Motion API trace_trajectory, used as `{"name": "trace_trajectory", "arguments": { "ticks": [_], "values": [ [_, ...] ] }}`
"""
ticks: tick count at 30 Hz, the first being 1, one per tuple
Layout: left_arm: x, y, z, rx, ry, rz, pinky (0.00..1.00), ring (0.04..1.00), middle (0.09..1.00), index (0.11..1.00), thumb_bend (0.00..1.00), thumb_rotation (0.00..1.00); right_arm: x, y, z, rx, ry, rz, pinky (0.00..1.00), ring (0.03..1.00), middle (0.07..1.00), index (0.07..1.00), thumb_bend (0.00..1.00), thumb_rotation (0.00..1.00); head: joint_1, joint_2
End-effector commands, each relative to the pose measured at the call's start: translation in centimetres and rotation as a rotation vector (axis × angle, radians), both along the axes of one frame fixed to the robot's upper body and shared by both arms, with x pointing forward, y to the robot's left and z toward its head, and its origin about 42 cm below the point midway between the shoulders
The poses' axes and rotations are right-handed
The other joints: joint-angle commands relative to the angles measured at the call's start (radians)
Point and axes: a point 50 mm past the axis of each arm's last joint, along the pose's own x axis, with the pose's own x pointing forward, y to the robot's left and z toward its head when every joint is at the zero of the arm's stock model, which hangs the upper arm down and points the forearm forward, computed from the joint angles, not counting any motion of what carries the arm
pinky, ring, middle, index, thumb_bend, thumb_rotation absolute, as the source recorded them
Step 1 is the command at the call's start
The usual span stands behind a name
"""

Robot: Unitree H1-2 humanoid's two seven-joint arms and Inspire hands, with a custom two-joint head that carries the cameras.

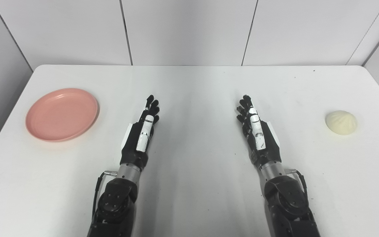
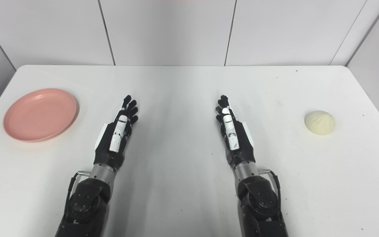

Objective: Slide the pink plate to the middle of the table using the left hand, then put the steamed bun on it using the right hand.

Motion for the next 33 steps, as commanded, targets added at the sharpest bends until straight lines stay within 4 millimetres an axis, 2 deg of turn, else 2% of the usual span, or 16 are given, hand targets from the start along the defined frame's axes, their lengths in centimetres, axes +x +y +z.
{"name": "trace_trajectory", "arguments": {
  "ticks": [1,17,25,33],
  "values": [
    [-1.9,1.3,-3.3,0.024,0.104,0.02,1.0,0.998,1.0,1.0,0.33,1.0,-1.2,-0.4,-1.8,0.005,0.03,-0.018,1.0,1.0,1.0,1.0,0.21,1.0,0.001,0.0],
    [-1.9,1.3,-3.4,0.024,0.104,0.015,1.0,0.996,1.0,1.0,0.33,1.0,-1.3,-0.5,-1.8,0.003,0.038,-0.016,1.0,1.0,1.0,1.0,0.22,1.0,0.007,-0.004],
    [-1.8,-0.1,-3.8,0.034,0.101,0.013,1.0,0.999,1.0,1.0,0.32,1.0,-1.2,-1.8,-2.1,0.002,0.036,-0.004,1.0,1.0,1.0,1.0,0.25,1.0,0.155,-0.043],
    [-1.4,-1.5,-4.1,0.052,0.096,0.009,1.0,1.0,1.0,1.0,0.37,1.0,-1.1,-2.5,-2.0,-0.002,0.035,-0.02,1.0,1.0,1.0,1.0,0.22,1.0,0.203,-0.069]
  ]
}}
